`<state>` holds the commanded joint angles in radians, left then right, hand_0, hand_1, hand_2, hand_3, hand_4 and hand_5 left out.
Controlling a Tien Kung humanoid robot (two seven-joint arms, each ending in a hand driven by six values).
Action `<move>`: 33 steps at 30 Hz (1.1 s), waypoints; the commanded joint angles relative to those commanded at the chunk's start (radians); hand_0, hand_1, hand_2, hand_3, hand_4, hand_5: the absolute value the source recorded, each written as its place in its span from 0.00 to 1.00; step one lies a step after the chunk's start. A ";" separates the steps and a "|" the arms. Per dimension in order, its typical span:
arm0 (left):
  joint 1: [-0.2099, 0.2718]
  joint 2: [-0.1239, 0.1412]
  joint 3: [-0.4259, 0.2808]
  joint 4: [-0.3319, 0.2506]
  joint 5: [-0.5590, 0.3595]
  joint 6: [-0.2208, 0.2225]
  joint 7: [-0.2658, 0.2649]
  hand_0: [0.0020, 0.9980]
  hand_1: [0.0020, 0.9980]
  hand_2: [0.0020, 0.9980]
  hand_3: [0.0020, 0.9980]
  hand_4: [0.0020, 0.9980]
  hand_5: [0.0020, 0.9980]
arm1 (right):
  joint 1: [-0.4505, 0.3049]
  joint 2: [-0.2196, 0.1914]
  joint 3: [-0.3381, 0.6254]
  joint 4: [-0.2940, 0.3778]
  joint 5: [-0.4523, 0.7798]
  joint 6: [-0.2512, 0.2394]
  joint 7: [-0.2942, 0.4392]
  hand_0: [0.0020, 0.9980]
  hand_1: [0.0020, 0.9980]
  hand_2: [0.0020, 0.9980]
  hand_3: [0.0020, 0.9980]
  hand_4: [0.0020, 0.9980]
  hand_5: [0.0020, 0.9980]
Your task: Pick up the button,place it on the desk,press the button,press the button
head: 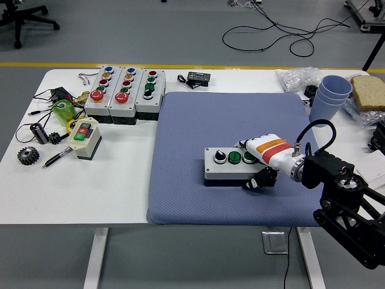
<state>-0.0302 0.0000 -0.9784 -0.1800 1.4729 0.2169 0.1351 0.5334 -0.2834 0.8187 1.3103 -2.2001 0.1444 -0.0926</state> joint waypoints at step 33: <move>-0.001 0.000 0.004 0.000 -0.011 0.003 -0.005 0.60 0.63 0.68 0.55 0.37 0.70 | -0.094 -0.041 0.126 0.211 0.117 -0.127 -0.047 0.84 0.79 0.89 0.95 0.98 0.25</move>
<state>-0.0315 0.0000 -0.9740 -0.1800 1.4615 0.2198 0.1304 0.4397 -0.3245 0.9451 1.5209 -2.0828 0.0177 -0.1394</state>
